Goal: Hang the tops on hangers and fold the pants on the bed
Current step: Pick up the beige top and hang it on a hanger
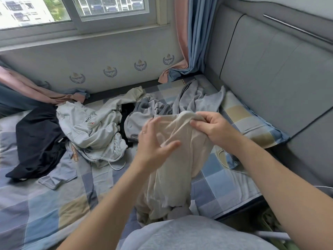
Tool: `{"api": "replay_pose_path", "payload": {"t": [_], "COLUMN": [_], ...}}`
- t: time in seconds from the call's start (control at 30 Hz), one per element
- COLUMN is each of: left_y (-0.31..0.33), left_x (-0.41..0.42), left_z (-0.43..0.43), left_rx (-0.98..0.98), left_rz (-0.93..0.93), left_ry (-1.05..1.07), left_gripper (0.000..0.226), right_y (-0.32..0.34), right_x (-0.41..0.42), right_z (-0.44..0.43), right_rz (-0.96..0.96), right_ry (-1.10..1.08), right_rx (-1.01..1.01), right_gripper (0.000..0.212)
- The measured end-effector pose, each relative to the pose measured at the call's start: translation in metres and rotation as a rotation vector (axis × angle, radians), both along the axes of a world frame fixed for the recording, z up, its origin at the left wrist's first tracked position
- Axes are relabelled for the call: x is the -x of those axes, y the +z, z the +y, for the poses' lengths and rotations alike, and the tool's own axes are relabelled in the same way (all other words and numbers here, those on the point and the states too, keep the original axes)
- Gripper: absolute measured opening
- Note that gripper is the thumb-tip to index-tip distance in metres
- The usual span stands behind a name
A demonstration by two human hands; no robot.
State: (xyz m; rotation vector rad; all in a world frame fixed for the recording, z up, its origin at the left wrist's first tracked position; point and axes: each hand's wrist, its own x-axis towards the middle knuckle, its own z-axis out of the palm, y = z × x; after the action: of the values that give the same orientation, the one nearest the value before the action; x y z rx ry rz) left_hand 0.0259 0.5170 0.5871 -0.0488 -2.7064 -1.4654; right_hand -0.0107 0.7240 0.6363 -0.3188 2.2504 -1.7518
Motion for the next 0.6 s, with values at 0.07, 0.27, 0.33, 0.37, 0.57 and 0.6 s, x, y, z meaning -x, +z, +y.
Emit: {"api": "replay_pose_path", "payload": {"t": [0.07,0.27,0.33,0.37,0.57,0.6], "left_y": [-0.006,-0.03,-0.041,-0.046,-0.06,-0.057], "left_x": [-0.014,-0.029,-0.026,-0.025,-0.015,-0.012], "left_z": [0.02,0.046,0.046,0.044,0.025,0.023], "left_rx": [-0.003,-0.026,0.008,0.015,0.005,-0.017], "left_rz": [0.056,-0.11,-0.167,-0.203,-0.228,-0.208], "left_ry": [-0.001,0.037,0.099,0.123,0.129,0.121], "left_gripper": [0.073,0.048,0.041,0.036,0.041,0.041], "right_y": [0.013,0.034,0.039,0.04,0.029,0.024], "right_x": [0.002,0.014,0.019,0.022,0.043,0.045], "right_z": [-0.006,-0.01,-0.007,-0.005,0.011,0.014], "right_rz": [0.043,-0.024,-0.056,-0.061,-0.092,-0.086], "right_ry": [-0.032,-0.18,-0.232,-0.251,-0.474,-0.518], "right_rx": [0.057,0.25,0.324,0.353,0.373,0.304], "right_gripper": [0.026,0.018,0.017,0.017,0.01,0.014]}}
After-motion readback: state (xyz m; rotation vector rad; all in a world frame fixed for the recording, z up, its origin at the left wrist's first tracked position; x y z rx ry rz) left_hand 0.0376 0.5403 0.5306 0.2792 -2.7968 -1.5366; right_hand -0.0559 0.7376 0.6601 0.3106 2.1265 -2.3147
